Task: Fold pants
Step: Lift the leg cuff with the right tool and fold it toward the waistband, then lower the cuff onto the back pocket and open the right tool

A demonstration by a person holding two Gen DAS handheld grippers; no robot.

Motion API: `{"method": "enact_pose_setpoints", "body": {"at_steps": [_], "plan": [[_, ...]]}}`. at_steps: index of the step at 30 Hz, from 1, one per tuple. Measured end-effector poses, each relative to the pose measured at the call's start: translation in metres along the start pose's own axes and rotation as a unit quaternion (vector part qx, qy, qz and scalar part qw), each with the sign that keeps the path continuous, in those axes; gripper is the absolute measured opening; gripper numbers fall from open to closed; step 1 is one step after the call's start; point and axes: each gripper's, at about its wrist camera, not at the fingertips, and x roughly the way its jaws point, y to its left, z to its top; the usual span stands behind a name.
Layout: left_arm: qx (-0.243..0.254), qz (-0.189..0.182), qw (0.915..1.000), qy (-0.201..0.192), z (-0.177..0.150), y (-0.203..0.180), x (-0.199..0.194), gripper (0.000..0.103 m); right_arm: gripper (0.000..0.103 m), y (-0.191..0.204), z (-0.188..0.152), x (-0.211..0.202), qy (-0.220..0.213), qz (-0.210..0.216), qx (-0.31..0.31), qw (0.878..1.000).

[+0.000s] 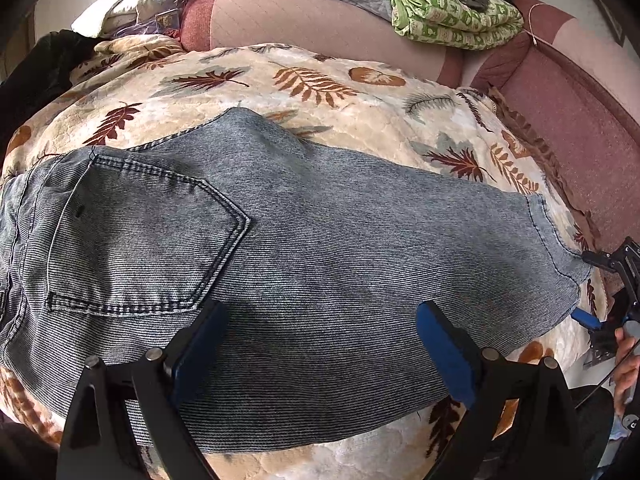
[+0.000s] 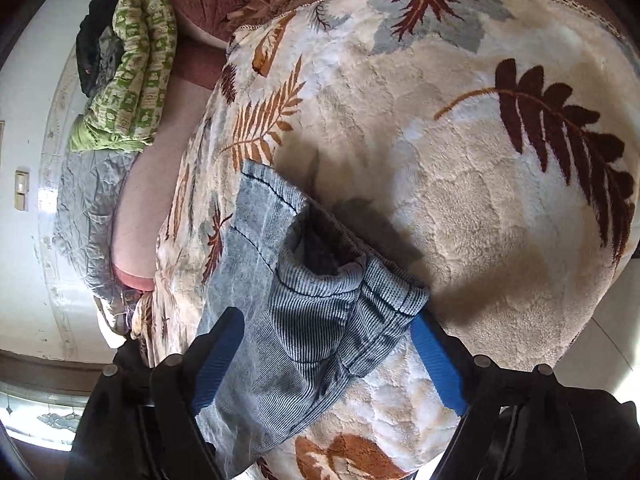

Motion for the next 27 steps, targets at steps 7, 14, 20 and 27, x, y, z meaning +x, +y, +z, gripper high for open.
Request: {"method": "enact_pose_setpoints", "body": {"at_steps": [7,14,20,27], "plan": [[-0.001,-0.005,1.0000,-0.003,0.001,0.005,0.001,0.096,0.031,-0.004,0.002,-0.003,-0.008,-0.014,-0.027,0.999],[0.000,-0.007,0.9999,-0.008,0.001,0.007,-0.005,0.096,0.024,0.013,-0.005,-0.016,-0.036,-0.019,-0.082,0.996],[-0.029,-0.006,0.9990,-0.033,0.006,0.029,-0.025,0.096,0.021,0.075,-0.030,-0.032,-0.078,-0.043,-0.206,0.975],[-0.089,-0.008,0.9926,-0.082,0.007,0.080,-0.072,0.096,0.021,0.197,-0.128,-0.016,-0.094,-0.039,-0.423,0.901]]}}
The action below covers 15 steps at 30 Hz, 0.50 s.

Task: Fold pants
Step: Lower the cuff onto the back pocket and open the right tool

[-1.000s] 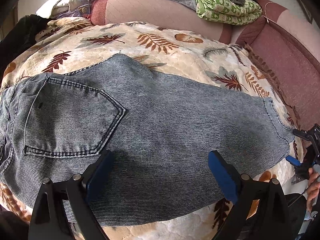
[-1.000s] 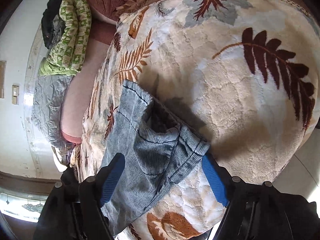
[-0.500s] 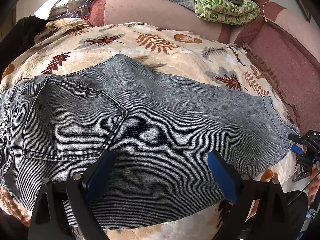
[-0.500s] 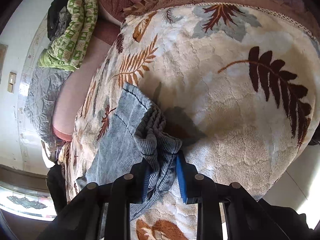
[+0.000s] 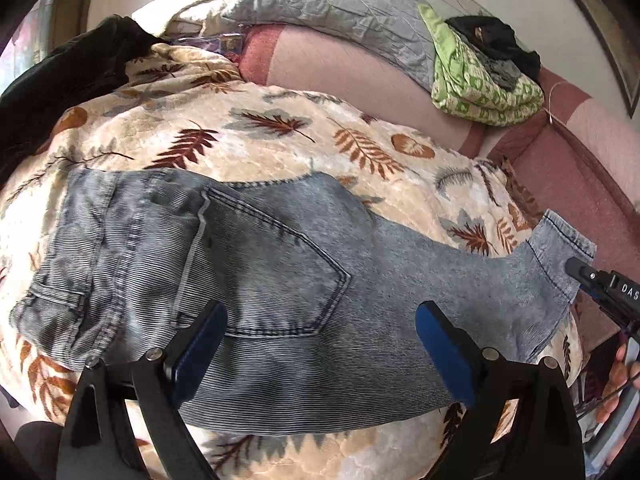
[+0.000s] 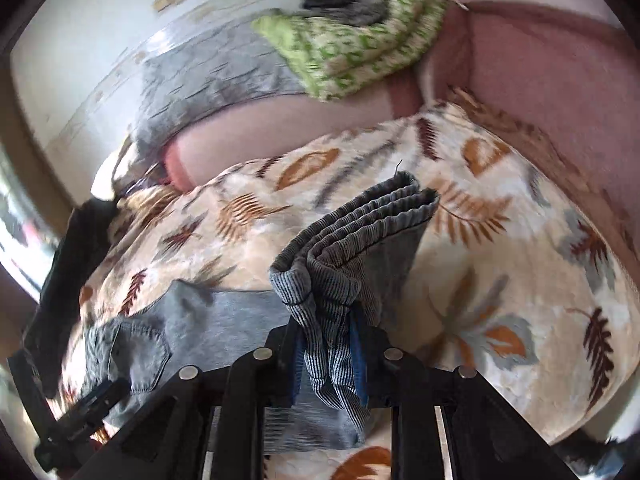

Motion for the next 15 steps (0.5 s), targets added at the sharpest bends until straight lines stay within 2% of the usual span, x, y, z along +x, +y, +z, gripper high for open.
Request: {"method": "enact_pose_setpoints", "body": {"at_steps": [4,7,9,11,12,13,15], "plan": [[-0.029,0.016,0.9991,-0.027,0.007,0.034,-0.026,0.096,0.021,0.105,-0.040,0.033,0.030,0.035,-0.131,0.990],[-0.049,0.032,0.9977,-0.034,0.008,0.058,-0.038,0.096,0.021,0.152,-0.088,0.071,0.077,0.045,-0.194,0.977],[-0.057,0.041,0.9969,-0.033,0.008,0.070,-0.042,0.096,0.025,0.163,-0.114,0.091,0.111,0.050,-0.212,0.970],[-0.058,0.047,0.9967,-0.032,0.008,0.075,-0.044,0.096,0.028,0.166,-0.125,0.088,0.090,0.042,-0.240,0.966],[-0.056,0.049,0.9967,-0.033,0.009,0.074,-0.045,0.096,0.036,0.164,-0.125,0.084,0.091,0.058,-0.238,0.965],[-0.053,0.047,0.9969,-0.034,0.011,0.071,-0.045,0.096,0.051,0.158,-0.121,0.080,0.098,0.085,-0.224,0.966],[-0.046,0.036,0.9977,-0.033,0.016,0.060,-0.043,0.096,0.059,0.143,-0.113,0.070,0.109,0.129,-0.184,0.968]]}}
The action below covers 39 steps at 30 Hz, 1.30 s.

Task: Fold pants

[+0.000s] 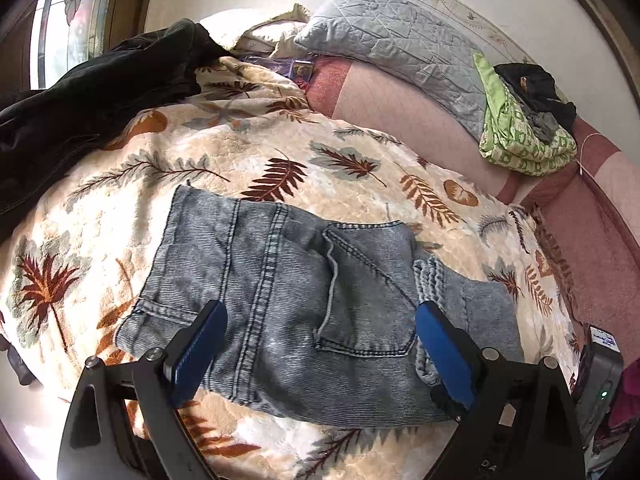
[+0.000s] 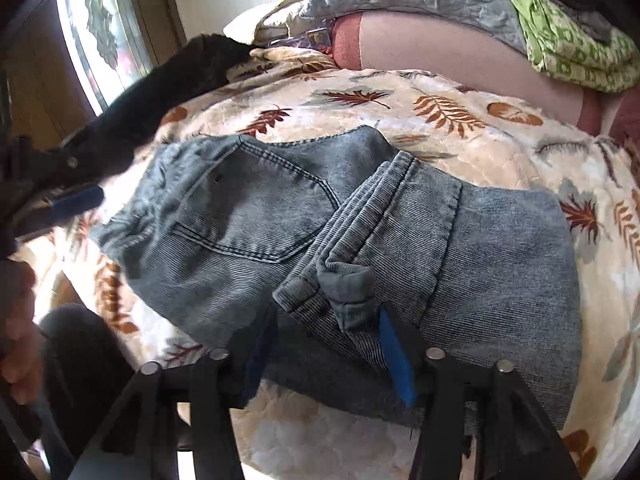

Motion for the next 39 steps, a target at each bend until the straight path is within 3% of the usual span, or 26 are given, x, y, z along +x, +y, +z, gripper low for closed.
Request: {"method": "enact_pose_setpoints", "body": {"at_steps": [3,5,8,10,11,12,13,15,18,20,22,23,25,27,30,32,35,37,39], "plan": [[0.024,-0.021,0.9995,0.002,0.004,-0.029,0.002,0.096,0.059,-0.033,-0.004,-0.025,-0.020,0.060,0.095,0.994],[0.045,-0.032,0.9984,0.010,0.004,-0.052,0.009,0.096,0.059,-0.069,-0.006,-0.039,-0.044,0.094,0.174,0.979],[0.064,-0.053,0.9960,0.034,-0.003,-0.082,0.026,0.096,0.066,-0.136,-0.015,-0.040,-0.055,0.156,0.308,0.937],[0.080,-0.047,0.9938,0.060,-0.014,-0.100,0.047,0.096,0.070,-0.172,-0.030,-0.017,-0.008,0.172,0.378,0.910],[0.102,-0.030,0.9909,0.083,-0.022,-0.109,0.062,0.096,0.069,-0.185,-0.040,-0.004,0.026,0.183,0.409,0.893],[0.128,-0.002,0.9854,0.112,-0.033,-0.117,0.078,0.096,0.068,-0.193,-0.044,0.000,0.022,0.214,0.427,0.879],[0.150,0.025,0.9793,0.134,-0.043,-0.121,0.093,0.096,0.068,-0.198,-0.043,-0.001,0.025,0.226,0.432,0.873],[0.178,0.054,0.9711,0.150,-0.059,-0.122,0.108,0.096,0.068,-0.202,-0.028,-0.011,0.018,0.220,0.415,0.882],[0.182,0.054,0.9724,0.135,-0.062,-0.123,0.103,0.096,0.069,-0.209,0.007,-0.020,-0.010,0.230,0.391,0.891],[0.182,0.054,0.9720,0.138,-0.062,-0.121,0.104,0.096,0.071,-0.219,0.033,-0.007,-0.012,0.235,0.387,0.891],[0.193,0.056,0.9706,0.133,-0.065,-0.123,0.104,0.096,0.072,-0.230,0.056,0.023,0.012,0.248,0.379,0.892],[0.194,0.055,0.9710,0.129,-0.066,-0.122,0.103,0.096,0.072,-0.237,0.061,0.038,0.023,0.229,0.384,0.894],[0.192,0.053,0.9719,0.125,-0.066,-0.122,0.103,0.096,0.072,-0.251,0.058,0.068,0.059,0.211,0.399,0.890],[0.191,0.050,0.9723,0.125,-0.063,-0.123,0.102,0.096,0.072,-0.256,0.055,0.069,0.046,0.228,0.425,0.875],[0.176,0.031,0.9753,0.129,-0.057,-0.121,0.099,0.096,0.072,-0.242,0.056,0.039,0.027,0.229,0.387,0.892],[0.163,0.015,0.9801,0.112,-0.050,-0.122,0.089,0.096,0.072,-0.230,0.047,0.021,0.016,0.242,0.376,0.894],[0.155,0.007,0.9844,0.082,-0.044,-0.125,0.076,0.096,0.074,-0.217,0.023,0.017,0.037,0.231,0.372,0.898],[0.156,0.011,0.9821,0.105,-0.048,-0.127,0.088,0.096,0.077,-0.215,0.009,0.035,0.073,0.213,0.364,0.904],[0.178,0.041,0.9718,0.149,-0.059,-0.128,0.112,0.096,0.077,-0.216,0.006,0.031,0.056,0.216,0.373,0.900]]}}
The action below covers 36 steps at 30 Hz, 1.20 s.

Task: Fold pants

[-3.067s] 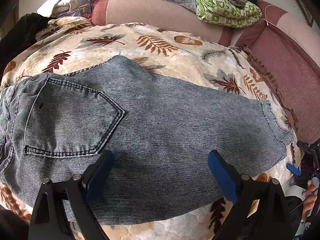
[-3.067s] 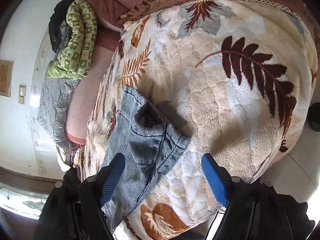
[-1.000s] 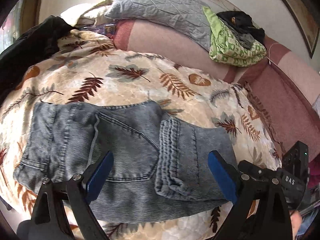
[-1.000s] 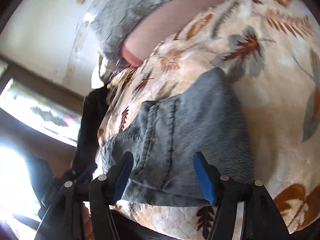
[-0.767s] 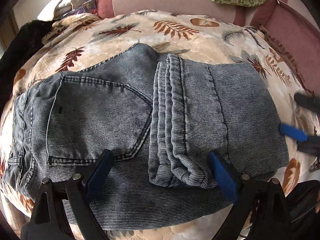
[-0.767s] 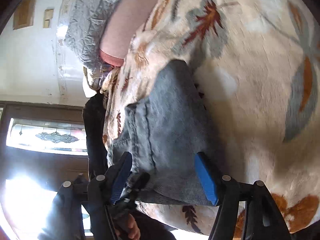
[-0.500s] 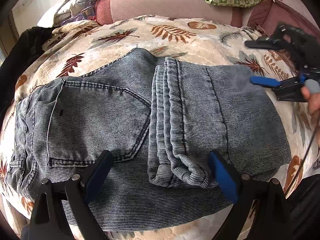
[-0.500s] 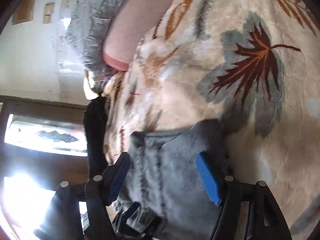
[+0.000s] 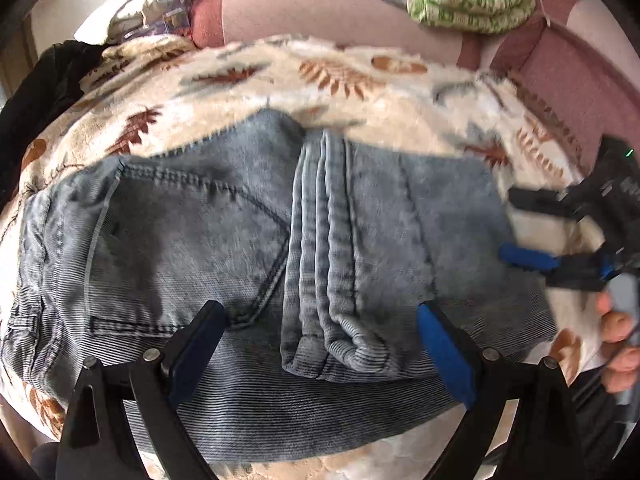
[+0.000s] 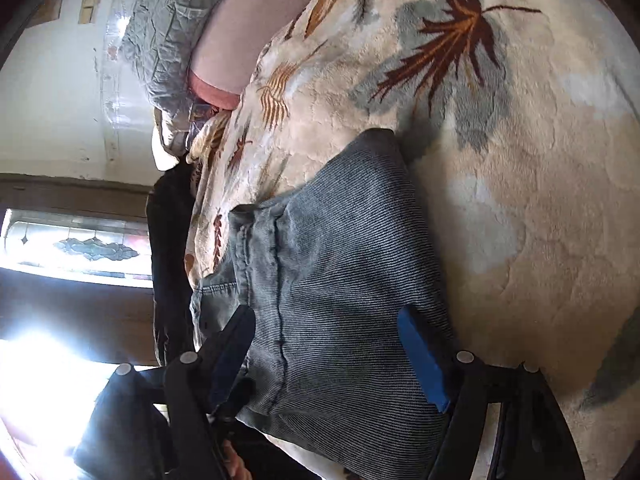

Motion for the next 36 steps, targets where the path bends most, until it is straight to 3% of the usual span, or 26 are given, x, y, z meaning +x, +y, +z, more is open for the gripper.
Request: {"method": "enact_pose_setpoints", "body": {"at_steps": [2,5,9,11,15,17,19,20,21,23,27,29,30,31,36], "plan": [[0.019,0.016,0.9994,-0.026,-0.004,-0.007,-0.005,0.096,0.077,0.014,-0.007,-0.015,-0.011,-0.001,-0.014,1.000],[0.002,-0.014,0.9994,-0.031,-0.004,-0.005,-0.017,0.096,0.078,0.032,-0.028,-0.035,-0.030,0.014,-0.051,0.998],[-0.007,-0.015,0.9990,-0.042,-0.003,-0.003,-0.020,0.096,0.083,-0.002,-0.048,-0.013,0.008,-0.018,-0.030,0.999],[0.008,-0.002,1.0000,-0.002,-0.004,-0.004,-0.002,0.096,0.083,-0.006,-0.048,-0.021,-0.008,0.008,-0.020,1.000],[0.005,-0.002,0.9993,-0.037,-0.007,-0.004,-0.020,0.096,0.083,0.012,-0.052,-0.049,-0.034,0.039,-0.038,0.998],[0.006,-0.002,0.9978,-0.066,-0.009,-0.004,-0.029,0.096,0.083,0.009,-0.061,-0.045,-0.015,0.061,-0.036,0.997],[0.021,0.018,0.9989,-0.038,-0.012,-0.007,-0.014,0.096,0.083,-0.009,-0.070,-0.022,0.029,0.049,-0.017,0.998],[0.022,0.018,0.9994,-0.017,-0.012,-0.007,-0.003,0.097,0.083,-0.018,-0.072,-0.018,0.024,0.063,-0.014,0.998],[0.009,0.010,0.9994,-0.032,-0.013,-0.003,-0.005,0.098,0.083,-0.019,-0.072,-0.022,0.015,0.074,-0.006,0.997],[-0.008,0.001,0.9995,-0.031,-0.011,0.002,-0.013,0.098,0.083,-0.010,-0.068,-0.030,0.016,0.067,-0.008,0.998],[0.002,0.004,0.9966,-0.082,-0.014,0.000,-0.032,0.097,0.083,0.026,-0.049,-0.046,-0.012,0.045,-0.062,0.997],[0.008,0.008,0.9985,-0.054,-0.016,0.000,-0.018,0.097,0.083,0.038,-0.029,-0.046,-0.023,0.036,-0.067,0.997],[0.006,0.006,0.9992,-0.038,-0.018,0.000,-0.008,0.098,0.083,0.042,-0.016,-0.043,-0.029,0.037,-0.069,0.997],[-0.002,-0.001,0.9984,-0.056,-0.021,0.003,-0.009,0.098,0.083,0.044,-0.003,-0.040,-0.037,0.036,-0.064,0.997],[0.001,-0.010,0.9973,-0.072,-0.025,0.004,-0.009,0.099,0.083,0.035,0.058,0.005,-0.033,0.038,-0.036,0.998]]}}
